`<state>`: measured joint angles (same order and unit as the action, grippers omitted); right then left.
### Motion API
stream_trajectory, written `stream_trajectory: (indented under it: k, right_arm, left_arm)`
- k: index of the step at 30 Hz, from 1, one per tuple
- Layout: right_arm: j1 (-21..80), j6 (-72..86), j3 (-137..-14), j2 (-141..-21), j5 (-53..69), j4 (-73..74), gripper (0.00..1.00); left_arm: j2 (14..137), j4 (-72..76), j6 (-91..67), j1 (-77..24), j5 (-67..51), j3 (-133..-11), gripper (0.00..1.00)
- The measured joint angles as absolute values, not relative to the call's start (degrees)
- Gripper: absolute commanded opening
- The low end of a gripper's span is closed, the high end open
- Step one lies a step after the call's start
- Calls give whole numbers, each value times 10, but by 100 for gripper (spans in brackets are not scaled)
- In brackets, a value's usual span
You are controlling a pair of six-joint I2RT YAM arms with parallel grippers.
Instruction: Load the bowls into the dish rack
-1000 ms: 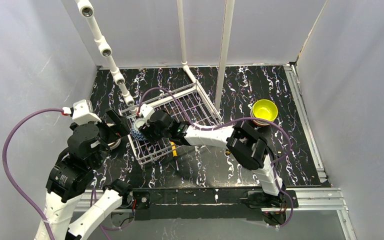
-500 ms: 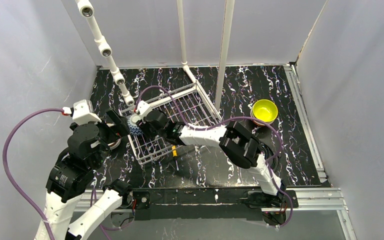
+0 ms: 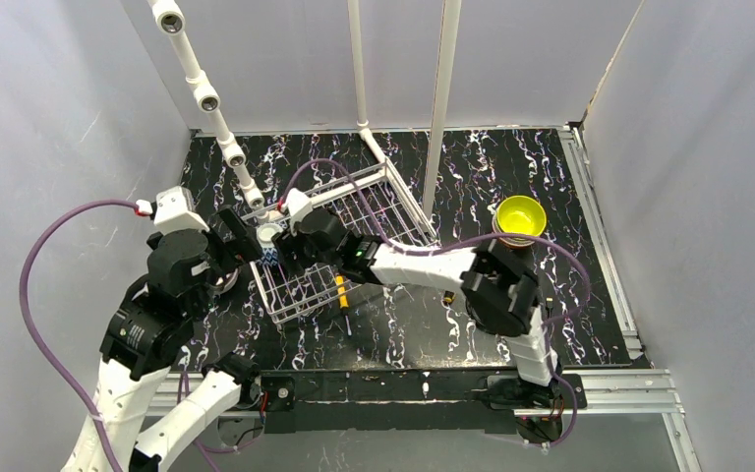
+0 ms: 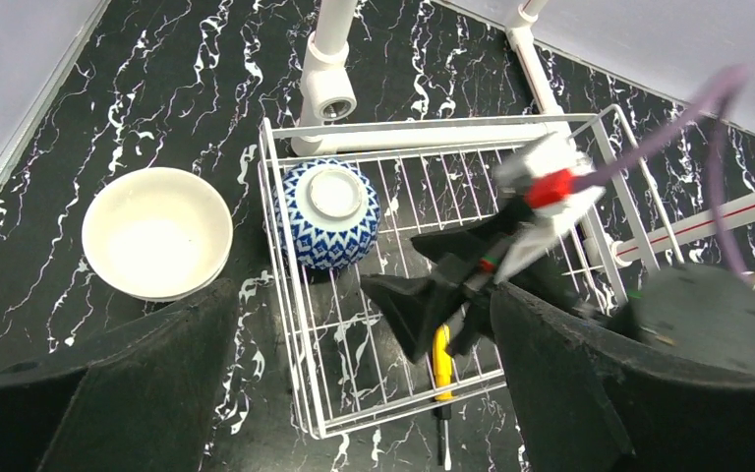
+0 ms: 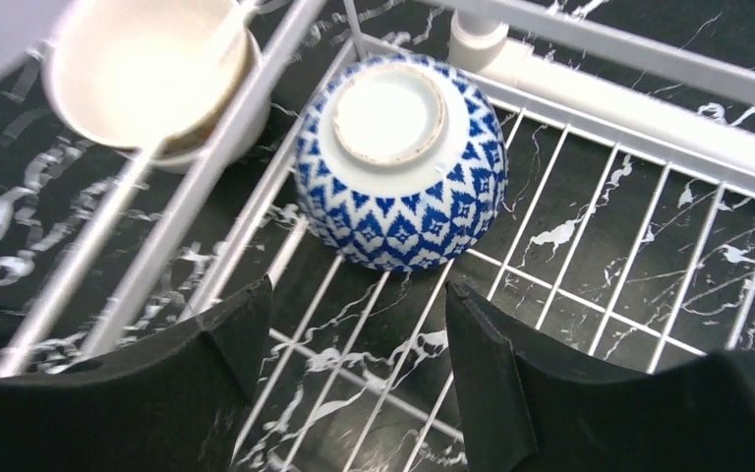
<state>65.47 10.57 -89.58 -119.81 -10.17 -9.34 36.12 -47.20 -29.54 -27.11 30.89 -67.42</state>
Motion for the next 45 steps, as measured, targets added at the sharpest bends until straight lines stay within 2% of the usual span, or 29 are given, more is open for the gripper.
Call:
stream_trajectory:
  k: [8, 11, 15, 18, 23, 28, 32, 36, 38, 40, 45]
  right_arm:
    - [638, 193, -823, -1022, -91, -65, 73]
    - [626, 221, -784, -960, -98, -57, 73]
    - [619, 245, -733, -905, -113, -40, 72]
    - [619, 253, -702, -881, -119, -21, 72]
    - [618, 254, -658, -833, -119, 3, 72]
    - [616, 255, -651, -797, -119, 5, 72]
    - [616, 258, -650, -791, -118, 5, 72]
    - [616, 263, -640, -790, -116, 3, 73]
    - [616, 267, -630, -788, -116, 3, 73]
    - [615, 269, -626, -787, -115, 6, 72]
    - [615, 281, -625, -787, -87, 7, 73]
  left_arm:
    - [453, -486, -229, -271, 346, -766, 98]
    - [486, -483, -199, -271, 381, -808, 78]
    - [515, -482, -182, -259, 411, -819, 71]
    - [550, -484, -187, -213, 407, -819, 68]
    - [624, -491, -213, -87, 356, -815, 72]
    - [650, -493, -260, 49, 276, -764, 93]
    - [647, -490, -322, 111, 263, -679, 96]
    - [644, -485, -372, 127, 244, -595, 94]
    - [643, -480, -388, 130, 239, -568, 79]
    - [643, -472, -405, 131, 237, -544, 73]
    - [646, -446, -431, 131, 240, -503, 73]
